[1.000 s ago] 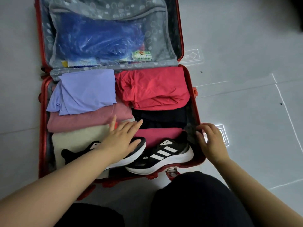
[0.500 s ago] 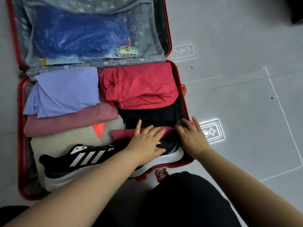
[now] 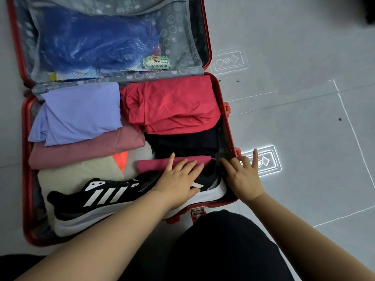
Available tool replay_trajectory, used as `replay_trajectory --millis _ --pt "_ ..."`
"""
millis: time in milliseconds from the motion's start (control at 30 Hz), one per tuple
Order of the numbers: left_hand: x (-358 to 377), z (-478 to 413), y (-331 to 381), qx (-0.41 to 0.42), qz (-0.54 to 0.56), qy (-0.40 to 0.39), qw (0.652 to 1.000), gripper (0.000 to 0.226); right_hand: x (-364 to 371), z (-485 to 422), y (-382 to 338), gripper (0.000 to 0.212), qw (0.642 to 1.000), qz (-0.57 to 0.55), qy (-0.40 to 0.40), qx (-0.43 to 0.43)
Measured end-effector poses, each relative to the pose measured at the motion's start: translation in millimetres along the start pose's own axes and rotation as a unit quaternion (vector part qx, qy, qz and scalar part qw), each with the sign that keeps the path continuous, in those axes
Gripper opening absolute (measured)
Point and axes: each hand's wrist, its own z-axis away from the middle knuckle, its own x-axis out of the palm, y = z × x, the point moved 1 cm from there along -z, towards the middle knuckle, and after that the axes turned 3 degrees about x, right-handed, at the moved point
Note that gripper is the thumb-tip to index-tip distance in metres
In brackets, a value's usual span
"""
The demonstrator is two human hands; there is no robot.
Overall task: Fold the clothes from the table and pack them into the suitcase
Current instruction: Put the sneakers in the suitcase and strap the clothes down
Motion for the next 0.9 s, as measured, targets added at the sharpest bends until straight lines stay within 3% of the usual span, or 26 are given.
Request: replay_trajectory --millis 100,200,367,433,500,567,667,833,900 --pt "-0.5 1.4 -0.4 0.002 0.006 -0.001 1.0 0.066 -1.3 -3.8 2.5 0.036 0.999 -0.009 -0.007 0.041" --pt "-1.2 1.9 -0.1 0.003 0.018 -0.003 1.0 0.064 -10.4 -25.3 -2.2 0.01 0.999 -0.007 -0.011 0.044" --pt "-17.9 -8.9 4.7 -0.039 0.131 0.07 0.988 0.056 -18.6 -24.5 -5.2 0.029 0.991 -0.07 -0.02 0.116" --pt "-26.8 -22.4 6.5 -0.041 0.161 0.113 0.98 0.052 -20.2 -6.6 -5.6 0.032 0.968 -0.177 -0.007 0.179" --pt "-33.5 -37.9 11.3 -0.025 0.181 0.124 0.975 0.05 -18.7 9.9 -7.5 0.022 0.919 -0.328 0.002 0.221" --pt "-35.5 -51.6 18.3 -0.002 0.185 0.104 0.977 0.052 -17.8 18.0 -9.6 0.012 0.864 -0.442 0.004 0.243" --pt "-31.8 -66.6 26.7 0.029 0.172 0.054 0.983 0.051 -20.4 17.6 -6.1 0.008 0.805 -0.523 -0.011 0.279" --pt "-35.8 -83.2 31.2 0.042 0.119 -0.049 0.991 0.041 -30.9 18.1 4.7 0.02 0.75 -0.599 -0.08 0.27" --pt "-39.9 -88.8 31.0 0.03 0.059 -0.062 0.996 0.038 -27.7 14.5 11.5 0.034 0.785 -0.549 -0.108 0.266"
